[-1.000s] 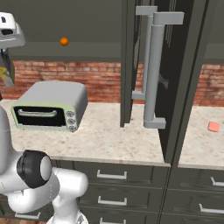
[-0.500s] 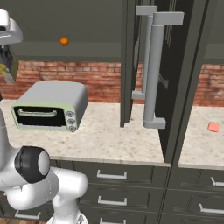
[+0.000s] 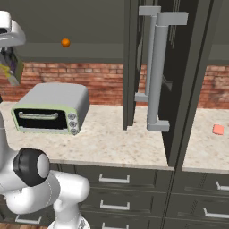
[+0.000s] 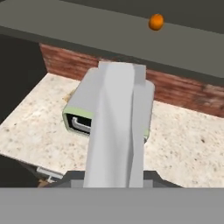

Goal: Pick the bar and cereal from the counter and place them in the cabinets closest to them.

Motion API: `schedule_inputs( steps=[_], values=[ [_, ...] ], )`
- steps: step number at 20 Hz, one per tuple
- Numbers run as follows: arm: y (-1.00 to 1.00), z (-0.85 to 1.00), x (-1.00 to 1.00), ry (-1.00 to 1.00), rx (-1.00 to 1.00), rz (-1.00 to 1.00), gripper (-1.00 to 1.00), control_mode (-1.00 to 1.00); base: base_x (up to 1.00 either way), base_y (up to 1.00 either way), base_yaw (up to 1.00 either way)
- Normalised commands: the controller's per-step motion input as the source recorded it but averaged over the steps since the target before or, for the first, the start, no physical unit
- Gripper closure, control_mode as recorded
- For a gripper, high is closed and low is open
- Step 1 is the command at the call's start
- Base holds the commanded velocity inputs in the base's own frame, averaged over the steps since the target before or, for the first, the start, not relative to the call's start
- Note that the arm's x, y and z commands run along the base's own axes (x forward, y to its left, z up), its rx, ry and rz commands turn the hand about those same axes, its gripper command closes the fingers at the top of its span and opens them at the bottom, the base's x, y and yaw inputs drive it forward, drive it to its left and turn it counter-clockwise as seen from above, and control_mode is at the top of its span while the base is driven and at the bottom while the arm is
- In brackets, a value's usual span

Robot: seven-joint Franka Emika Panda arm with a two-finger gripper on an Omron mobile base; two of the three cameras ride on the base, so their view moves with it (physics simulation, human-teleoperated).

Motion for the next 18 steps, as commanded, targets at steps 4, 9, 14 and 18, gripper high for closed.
schedule_inputs(
  steps=[4,9,14,18],
  values=[
    [0.02,0.28,0.43,-0.02,0.01,-0.11,1.0,-1.0,0.0,0.0,0.0],
    [0.16,0.11,0.53,-0.02,0.05,-0.07,1.0,-1.0,0.0,0.0,0.0],
    [0.26,0.0,0.57,-0.01,0.08,-0.05,1.0,-1.0,0.0,0.0,0.0],
    [0.22,0.0,0.58,0.0,0.05,-0.05,1.0,-1.0,0.0,0.0,0.0]
  ],
)
